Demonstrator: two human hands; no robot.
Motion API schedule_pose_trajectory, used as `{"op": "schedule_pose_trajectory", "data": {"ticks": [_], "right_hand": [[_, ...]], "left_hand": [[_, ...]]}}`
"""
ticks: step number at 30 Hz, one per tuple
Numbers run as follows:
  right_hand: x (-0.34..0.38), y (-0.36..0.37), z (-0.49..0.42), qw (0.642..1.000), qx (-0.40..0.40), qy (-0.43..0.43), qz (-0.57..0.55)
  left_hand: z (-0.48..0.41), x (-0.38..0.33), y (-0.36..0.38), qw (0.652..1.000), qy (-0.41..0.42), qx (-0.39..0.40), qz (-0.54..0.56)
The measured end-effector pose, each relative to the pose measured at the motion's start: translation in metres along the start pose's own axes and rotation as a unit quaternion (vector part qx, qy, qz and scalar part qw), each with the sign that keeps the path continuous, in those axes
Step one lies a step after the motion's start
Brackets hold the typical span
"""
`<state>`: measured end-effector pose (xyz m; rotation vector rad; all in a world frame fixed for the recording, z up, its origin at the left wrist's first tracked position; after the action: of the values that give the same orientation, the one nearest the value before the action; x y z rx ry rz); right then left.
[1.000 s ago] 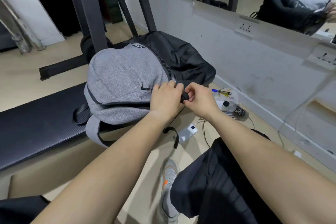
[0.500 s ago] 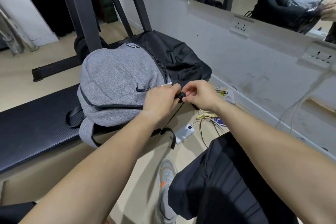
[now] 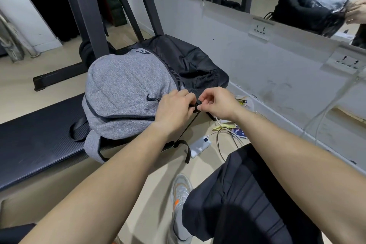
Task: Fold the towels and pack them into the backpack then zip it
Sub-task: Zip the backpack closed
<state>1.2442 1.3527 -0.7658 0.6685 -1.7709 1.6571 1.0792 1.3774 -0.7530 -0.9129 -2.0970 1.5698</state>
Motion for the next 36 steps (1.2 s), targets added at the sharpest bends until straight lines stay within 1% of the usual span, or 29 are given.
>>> {"op": "schedule_pose_trajectory", "data": {"ticks": [4, 9, 12, 18, 23, 27, 29, 31, 32, 36], "right_hand": [[-0.003, 0.002, 0.005, 1.000, 0.001, 0.002, -0.005], [-0.001, 0.002, 0.006, 1.000, -0.013, -0.014, -0.011], [0.000, 0.002, 0.007, 1.000, -0.015, -0.020, -0.012], [0.000, 0.003, 0.004, 1.000, -0.007, -0.006, -0.018], [0.002, 0.003, 0.003, 0.999, -0.015, -0.013, 0.026], [0.001, 0.006, 0.001, 0.997, -0.021, -0.019, 0.075], [0.003, 0.008, 0.002, 0.996, -0.029, -0.028, 0.085], [0.008, 0.010, 0.004, 0.992, -0.037, -0.056, 0.103], [0.012, 0.012, 0.005, 0.990, -0.037, -0.072, 0.112], [0.018, 0.016, 0.005, 0.988, -0.038, -0.091, 0.121]], "left_hand": [[-0.005, 0.000, 0.004, 0.999, -0.010, 0.043, 0.022], [-0.006, -0.003, 0.007, 0.997, -0.011, 0.081, -0.013], [-0.005, -0.002, 0.002, 0.997, 0.006, 0.072, -0.037], [-0.001, -0.002, -0.004, 0.997, 0.006, 0.068, -0.022], [0.004, -0.002, -0.009, 0.997, -0.015, 0.067, 0.018], [0.007, 0.002, -0.025, 0.998, -0.020, 0.036, 0.037], [0.010, 0.008, -0.030, 0.997, -0.042, 0.044, 0.048], [0.013, 0.017, -0.030, 0.993, -0.076, 0.063, 0.069], [0.014, 0.020, -0.029, 0.992, -0.079, 0.065, 0.067], [0.017, 0.015, -0.029, 0.996, -0.044, 0.081, 0.014]]}}
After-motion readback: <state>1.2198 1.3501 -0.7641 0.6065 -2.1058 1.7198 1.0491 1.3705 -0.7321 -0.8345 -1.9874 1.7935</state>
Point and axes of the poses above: each hand's wrist, its own z-axis away from the middle knuckle, its own y-axis out of the palm, x = y × z, the point moved 3 cm from there along -z, towards the middle knuckle, and after that the axes turned 1 degree about y, right-handed, at the moved point
